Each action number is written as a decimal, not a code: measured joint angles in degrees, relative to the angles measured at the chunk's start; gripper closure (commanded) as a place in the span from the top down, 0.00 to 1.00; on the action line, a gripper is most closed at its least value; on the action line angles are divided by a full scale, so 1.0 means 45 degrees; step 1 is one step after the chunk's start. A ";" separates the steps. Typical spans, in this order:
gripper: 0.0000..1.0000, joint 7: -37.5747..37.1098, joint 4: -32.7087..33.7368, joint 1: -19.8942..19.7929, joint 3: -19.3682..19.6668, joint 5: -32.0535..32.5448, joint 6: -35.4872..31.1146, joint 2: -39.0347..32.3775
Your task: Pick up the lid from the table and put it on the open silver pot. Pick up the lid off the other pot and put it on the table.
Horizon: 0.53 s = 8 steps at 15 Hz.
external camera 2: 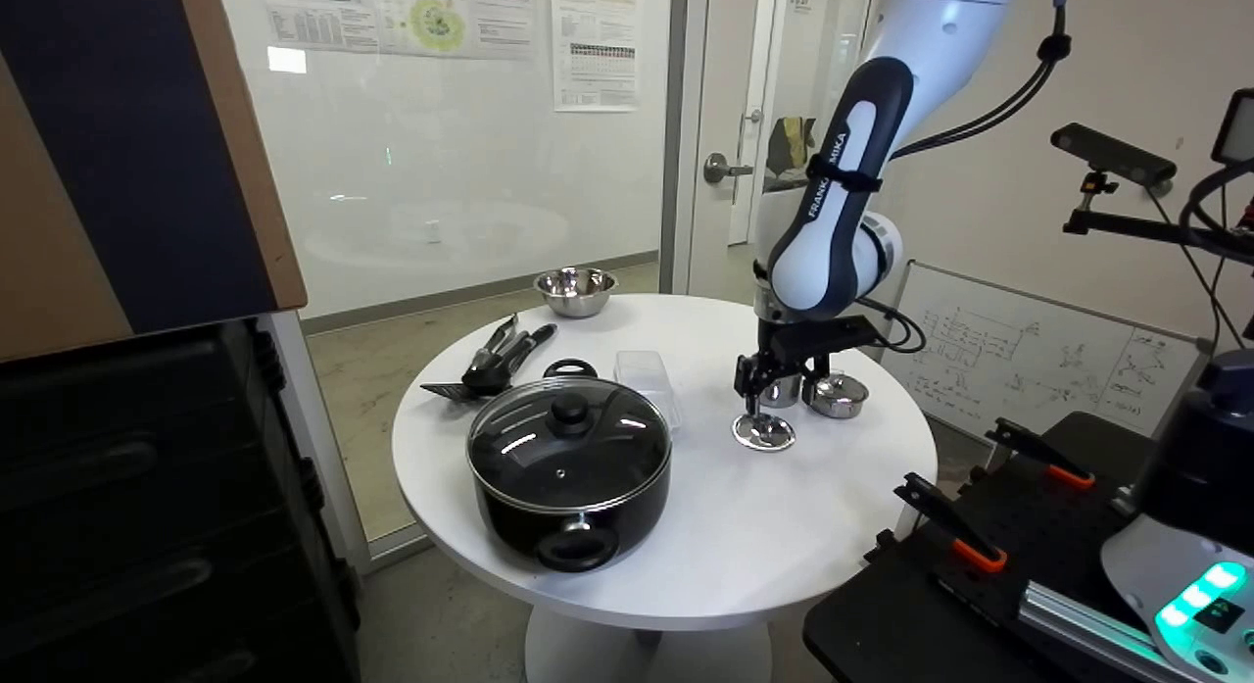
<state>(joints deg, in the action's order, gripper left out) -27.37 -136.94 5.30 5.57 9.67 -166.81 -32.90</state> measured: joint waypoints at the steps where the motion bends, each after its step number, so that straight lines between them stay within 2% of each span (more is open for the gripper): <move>1: 1.00 0.0225 0.0102 0.0056 -0.0002 -0.0242 -0.0027 -0.0151; 7: 1.00 0.1151 0.0687 0.0149 -0.0009 -0.1143 -0.0040 -0.0843; 8: 0.86 0.1250 0.0765 0.0149 -0.0009 -0.1234 -0.0040 -0.0920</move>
<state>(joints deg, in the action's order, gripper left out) -21.74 -133.50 5.97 5.53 4.11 -166.99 -37.04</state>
